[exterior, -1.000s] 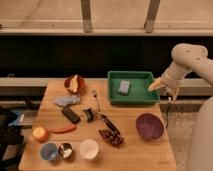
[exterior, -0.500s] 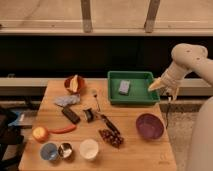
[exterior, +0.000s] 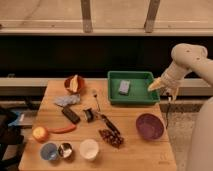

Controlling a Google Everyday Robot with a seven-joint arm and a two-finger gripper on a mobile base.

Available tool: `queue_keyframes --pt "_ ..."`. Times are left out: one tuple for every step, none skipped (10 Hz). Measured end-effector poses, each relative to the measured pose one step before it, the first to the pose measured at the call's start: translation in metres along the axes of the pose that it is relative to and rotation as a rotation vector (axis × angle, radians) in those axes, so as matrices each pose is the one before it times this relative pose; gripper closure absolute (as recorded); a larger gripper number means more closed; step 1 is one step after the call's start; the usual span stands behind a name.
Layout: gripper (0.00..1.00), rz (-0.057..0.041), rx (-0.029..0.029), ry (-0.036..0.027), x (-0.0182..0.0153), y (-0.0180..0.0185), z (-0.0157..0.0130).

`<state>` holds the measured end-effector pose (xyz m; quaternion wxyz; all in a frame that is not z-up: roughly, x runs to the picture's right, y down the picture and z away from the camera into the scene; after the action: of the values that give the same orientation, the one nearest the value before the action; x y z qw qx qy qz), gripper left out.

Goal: Place banana in paper cup

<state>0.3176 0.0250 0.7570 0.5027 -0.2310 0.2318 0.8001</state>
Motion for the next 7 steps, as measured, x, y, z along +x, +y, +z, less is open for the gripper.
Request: queue_keyframes --pt "0.2 -0.02038 -0.00592 -0.00667 0.00071 0.00938 -0.00114" --pt "0.2 -0.02216 -0.00802 -0.00417 0.00013 0.01384 -0.00028" --pt "0.2 -0.03028 -0.00908 -0.0031 -0.00083 0.02027 0.00137" --pt "0.2 -0.0293 -0.00807 -0.00271 -0.00144 0.01841 0.0005" --pt "0.2 -0.03565 -0.00846 -0.00283 -0.00176 0.01848 0.0009" --pt "0.2 -0.03393 -0.01193 -0.00437 -0.00217 0.01766 -0.00022" --pt "0.2 -0.03969 -0.01288 -0.00659 -0.00315 0.02029 0.00075"
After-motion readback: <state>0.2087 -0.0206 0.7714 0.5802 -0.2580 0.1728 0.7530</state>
